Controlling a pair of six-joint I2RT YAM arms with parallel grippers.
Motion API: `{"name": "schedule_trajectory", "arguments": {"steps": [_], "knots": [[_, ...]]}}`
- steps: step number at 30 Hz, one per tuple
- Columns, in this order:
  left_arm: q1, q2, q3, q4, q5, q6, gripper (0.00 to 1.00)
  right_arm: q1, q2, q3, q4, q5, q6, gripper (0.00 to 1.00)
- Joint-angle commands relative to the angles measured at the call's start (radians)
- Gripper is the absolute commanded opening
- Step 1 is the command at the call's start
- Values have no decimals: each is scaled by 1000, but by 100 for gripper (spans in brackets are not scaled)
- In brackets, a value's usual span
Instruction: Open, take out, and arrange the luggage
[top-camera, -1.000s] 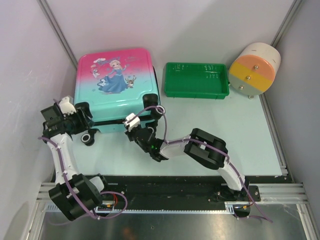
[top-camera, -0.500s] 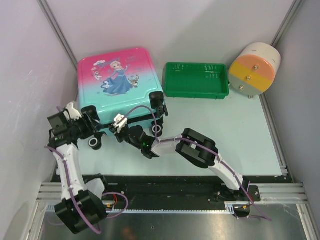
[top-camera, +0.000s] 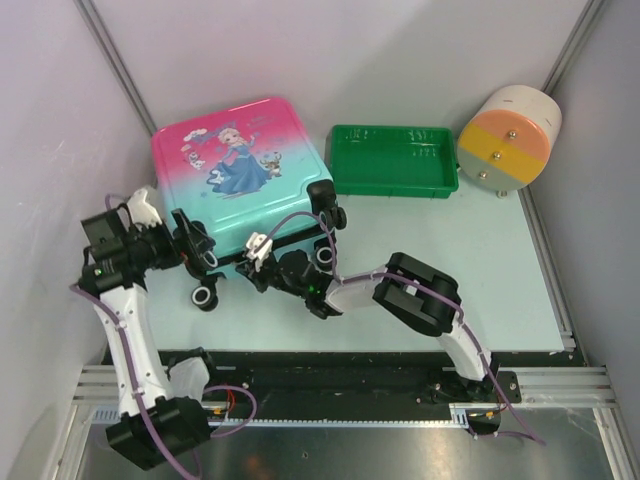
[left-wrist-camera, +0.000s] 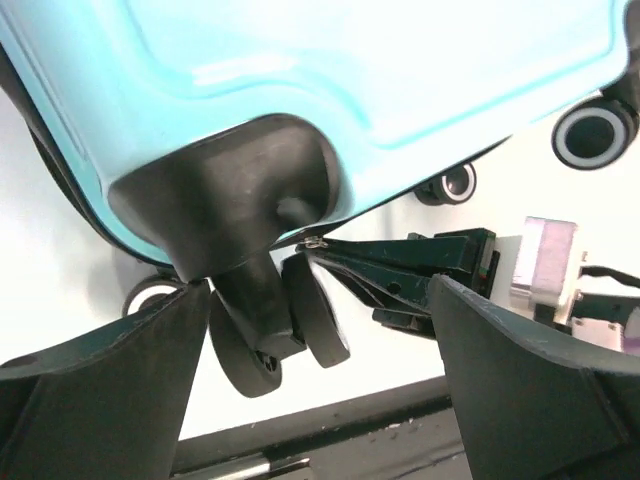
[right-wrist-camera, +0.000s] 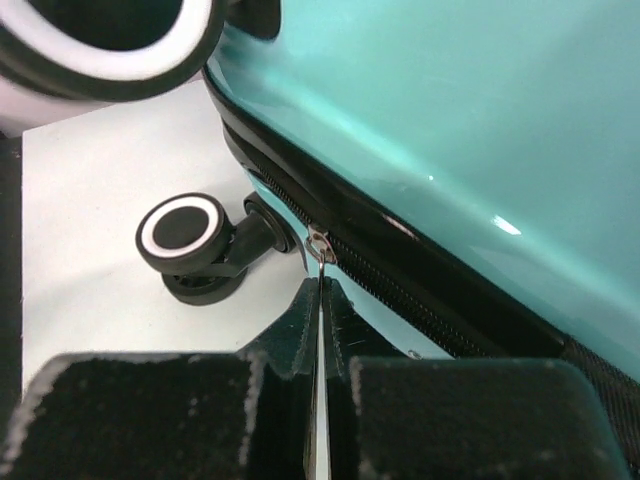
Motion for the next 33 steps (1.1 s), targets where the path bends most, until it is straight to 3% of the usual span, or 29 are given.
{"name": "schedule_trajectory", "arguments": {"steps": [1,4,6,7,11,18,24,33], "knots": [[-9,67,171,-12,23,214,96,-8,-114,-34,34,-85,0,0],[-9,112,249,-29,-66,268,98,-17,-152,-58,-47,-91,15,0],[-9,144,300,-31,-110,288,99,-26,-193,-80,-107,-135,38,20],[-7,156,318,-29,-119,305,99,-28,-213,-87,-163,-149,44,43],[11,244,432,-23,-84,301,98,-32,-319,-138,-297,-178,73,62],[2,472,639,61,5,212,96,-101,-541,-181,-648,-202,130,69],[-49,710,846,221,-53,65,97,-187,-684,-280,-769,-165,167,68],[-141,1168,1314,293,-374,-181,100,-317,-770,-388,-779,-157,193,68]]}}
